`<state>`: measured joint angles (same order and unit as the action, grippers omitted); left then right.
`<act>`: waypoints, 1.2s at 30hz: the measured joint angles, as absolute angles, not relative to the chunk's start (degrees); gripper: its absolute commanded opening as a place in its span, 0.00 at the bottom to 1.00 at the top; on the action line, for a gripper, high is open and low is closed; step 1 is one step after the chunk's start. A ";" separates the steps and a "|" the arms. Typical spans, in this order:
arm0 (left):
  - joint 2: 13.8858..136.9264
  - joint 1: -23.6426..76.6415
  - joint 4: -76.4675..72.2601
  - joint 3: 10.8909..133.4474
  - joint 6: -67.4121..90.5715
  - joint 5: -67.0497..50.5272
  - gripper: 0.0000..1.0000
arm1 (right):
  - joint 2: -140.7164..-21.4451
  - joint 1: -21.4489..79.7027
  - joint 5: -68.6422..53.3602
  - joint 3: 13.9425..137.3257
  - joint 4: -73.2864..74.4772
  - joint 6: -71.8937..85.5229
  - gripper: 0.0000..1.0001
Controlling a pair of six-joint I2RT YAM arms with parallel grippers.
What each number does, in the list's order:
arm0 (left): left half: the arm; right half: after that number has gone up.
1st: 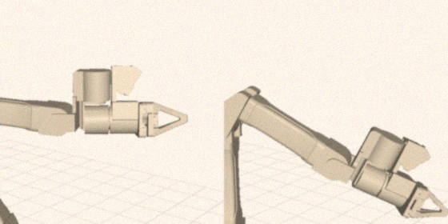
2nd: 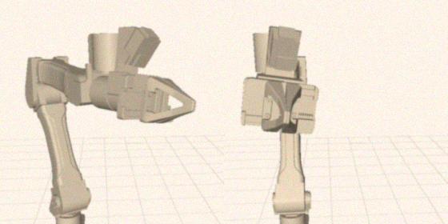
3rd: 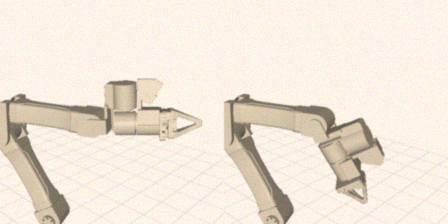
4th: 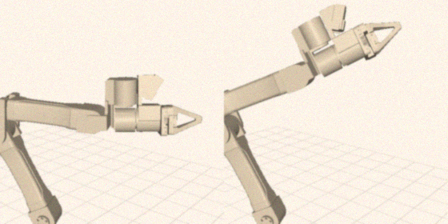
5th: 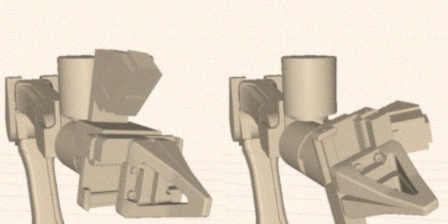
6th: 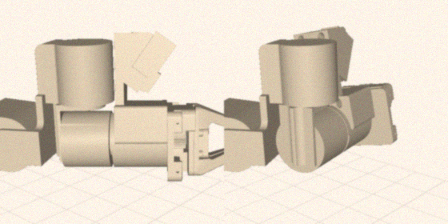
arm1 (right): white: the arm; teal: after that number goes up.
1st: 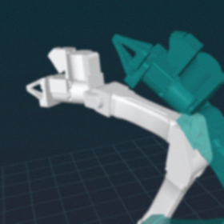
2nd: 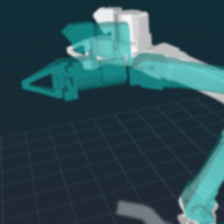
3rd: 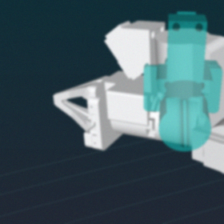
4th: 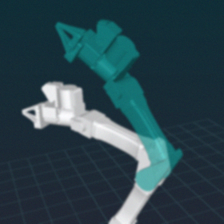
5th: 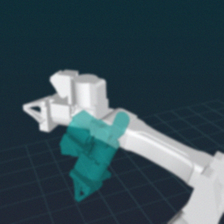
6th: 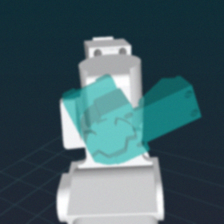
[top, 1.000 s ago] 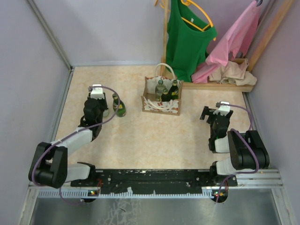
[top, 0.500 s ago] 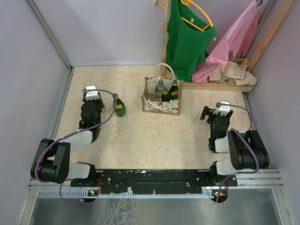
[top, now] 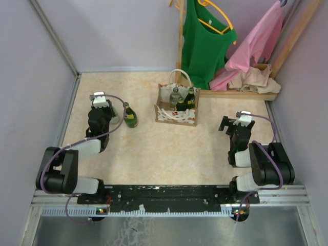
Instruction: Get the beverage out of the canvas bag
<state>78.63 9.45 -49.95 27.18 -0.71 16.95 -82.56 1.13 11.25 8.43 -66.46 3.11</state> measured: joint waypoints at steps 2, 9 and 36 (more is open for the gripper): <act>79.46 9.34 -49.74 28.01 -0.01 15.46 0.03 | -82.56 1.13 11.25 8.43 -66.46 3.11 0.99; 81.36 9.21 -48.29 30.48 1.08 12.88 0.29 | -82.56 1.13 11.25 8.43 -66.46 3.11 0.99; 77.12 10.39 -33.85 50.78 3.79 -1.83 0.69 | -82.56 1.13 11.25 8.43 -66.46 3.11 0.99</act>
<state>77.12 10.39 -33.85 50.78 3.79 -1.83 -82.56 1.13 11.25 8.43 -66.46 3.11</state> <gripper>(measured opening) 0.692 0.990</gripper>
